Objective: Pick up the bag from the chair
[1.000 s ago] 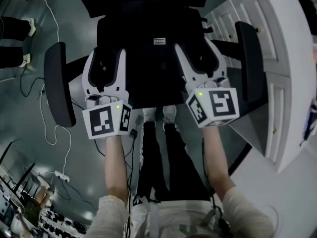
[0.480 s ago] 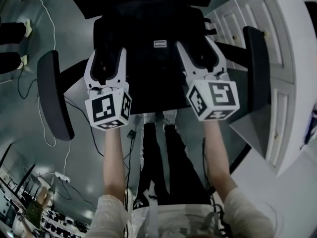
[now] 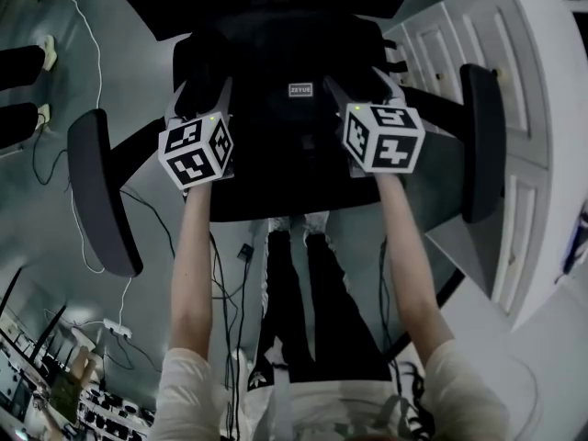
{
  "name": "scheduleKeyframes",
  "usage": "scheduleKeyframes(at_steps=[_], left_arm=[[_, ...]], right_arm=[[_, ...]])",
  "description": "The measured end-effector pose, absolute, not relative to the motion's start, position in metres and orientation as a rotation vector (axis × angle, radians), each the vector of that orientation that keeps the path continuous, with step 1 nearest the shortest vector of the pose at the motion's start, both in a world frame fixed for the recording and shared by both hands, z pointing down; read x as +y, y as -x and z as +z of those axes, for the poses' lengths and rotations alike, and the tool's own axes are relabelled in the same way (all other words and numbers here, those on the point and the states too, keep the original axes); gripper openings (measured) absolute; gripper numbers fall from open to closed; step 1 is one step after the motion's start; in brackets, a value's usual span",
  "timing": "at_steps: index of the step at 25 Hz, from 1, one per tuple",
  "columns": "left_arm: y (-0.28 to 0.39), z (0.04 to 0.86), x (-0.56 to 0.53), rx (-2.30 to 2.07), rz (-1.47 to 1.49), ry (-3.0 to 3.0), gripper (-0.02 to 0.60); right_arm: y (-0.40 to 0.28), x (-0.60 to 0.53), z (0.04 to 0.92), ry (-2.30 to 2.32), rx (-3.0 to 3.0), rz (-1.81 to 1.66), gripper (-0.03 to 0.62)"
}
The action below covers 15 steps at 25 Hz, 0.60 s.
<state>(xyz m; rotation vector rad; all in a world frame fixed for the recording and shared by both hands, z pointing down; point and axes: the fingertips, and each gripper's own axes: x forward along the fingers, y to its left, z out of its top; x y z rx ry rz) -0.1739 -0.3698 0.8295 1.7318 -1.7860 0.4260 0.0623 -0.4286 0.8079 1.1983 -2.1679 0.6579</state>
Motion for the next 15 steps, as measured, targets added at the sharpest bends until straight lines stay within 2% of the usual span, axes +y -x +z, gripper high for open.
scheduleKeyframes(at_steps=[15], left_arm=[[0.181, 0.887, -0.356, -1.682, 0.549, -1.614, 0.298]], right_arm=[[-0.078, -0.419, 0.885, -1.157, -1.954, 0.791, 0.285]])
